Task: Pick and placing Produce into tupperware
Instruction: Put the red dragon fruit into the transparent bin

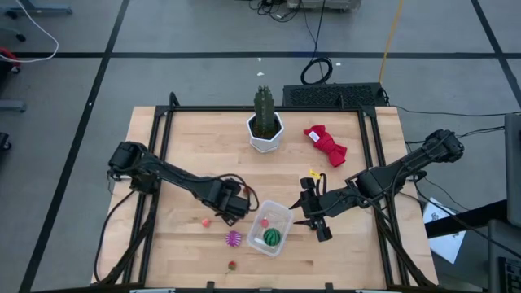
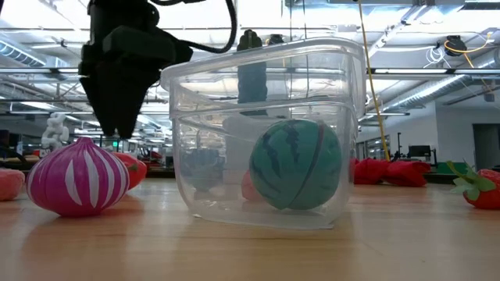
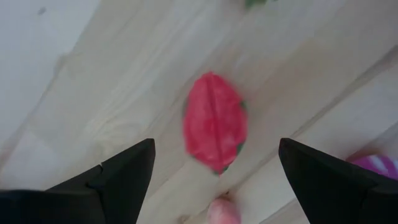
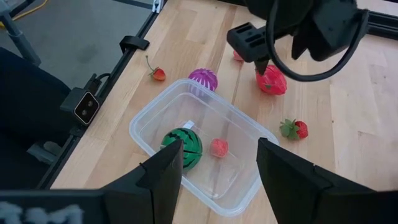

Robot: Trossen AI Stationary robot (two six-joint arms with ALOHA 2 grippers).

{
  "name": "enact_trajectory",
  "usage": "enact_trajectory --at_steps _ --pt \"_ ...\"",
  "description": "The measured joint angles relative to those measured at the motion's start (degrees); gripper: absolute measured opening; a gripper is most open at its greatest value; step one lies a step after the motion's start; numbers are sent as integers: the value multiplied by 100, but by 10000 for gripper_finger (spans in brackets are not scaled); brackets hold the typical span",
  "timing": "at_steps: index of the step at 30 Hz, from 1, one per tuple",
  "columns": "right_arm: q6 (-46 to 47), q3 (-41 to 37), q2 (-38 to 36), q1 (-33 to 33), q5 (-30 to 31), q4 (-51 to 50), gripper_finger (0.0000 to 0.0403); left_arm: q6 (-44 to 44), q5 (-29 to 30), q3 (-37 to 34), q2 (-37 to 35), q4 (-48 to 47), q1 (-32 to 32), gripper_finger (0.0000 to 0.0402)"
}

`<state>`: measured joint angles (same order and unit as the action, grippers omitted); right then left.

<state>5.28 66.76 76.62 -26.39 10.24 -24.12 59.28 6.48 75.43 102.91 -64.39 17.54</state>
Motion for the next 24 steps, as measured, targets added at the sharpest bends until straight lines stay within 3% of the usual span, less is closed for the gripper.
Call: enact_trajectory --at_steps 24 --pt "2 0 0 -2 -2 39 196 -192 -76 -879 0 1109 -282 349"
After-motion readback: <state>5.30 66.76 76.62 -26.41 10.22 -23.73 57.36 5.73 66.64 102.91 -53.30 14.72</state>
